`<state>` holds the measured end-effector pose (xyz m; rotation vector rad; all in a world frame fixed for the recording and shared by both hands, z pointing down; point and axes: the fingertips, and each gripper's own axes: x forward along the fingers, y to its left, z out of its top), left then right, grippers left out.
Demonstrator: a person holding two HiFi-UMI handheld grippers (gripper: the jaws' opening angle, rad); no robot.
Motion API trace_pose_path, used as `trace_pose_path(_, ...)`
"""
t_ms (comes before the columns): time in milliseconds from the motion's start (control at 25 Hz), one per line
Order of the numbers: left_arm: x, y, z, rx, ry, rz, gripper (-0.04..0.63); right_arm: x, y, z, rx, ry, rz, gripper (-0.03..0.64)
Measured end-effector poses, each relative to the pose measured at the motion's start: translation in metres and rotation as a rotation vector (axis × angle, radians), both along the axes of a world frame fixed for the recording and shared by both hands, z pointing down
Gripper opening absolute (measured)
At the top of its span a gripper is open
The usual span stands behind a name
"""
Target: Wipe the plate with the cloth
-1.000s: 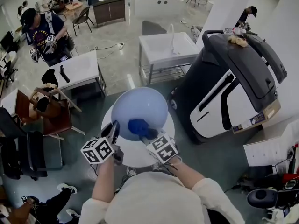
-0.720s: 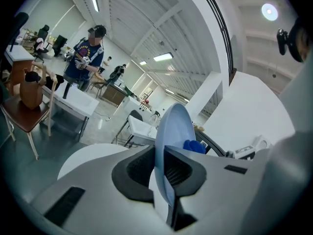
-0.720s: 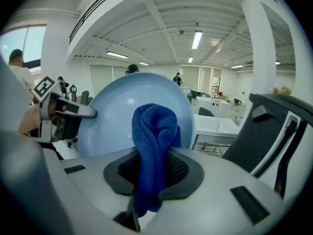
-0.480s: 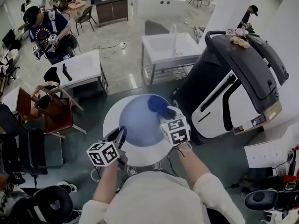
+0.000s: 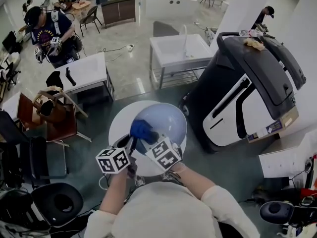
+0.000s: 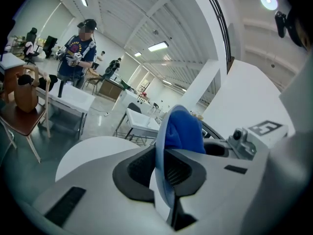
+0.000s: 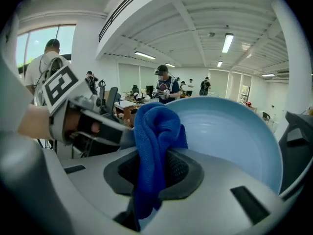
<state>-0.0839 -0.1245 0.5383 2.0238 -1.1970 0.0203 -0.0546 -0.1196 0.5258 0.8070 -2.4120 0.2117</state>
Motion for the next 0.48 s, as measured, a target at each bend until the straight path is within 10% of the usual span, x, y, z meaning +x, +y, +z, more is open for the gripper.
trace_pose_path(480,-0.036,-0.016,-0.006,0.013,0.066,-0.109,0.044,0.066,0.016,0.051,-0.108,0.105,0.085,0.091)
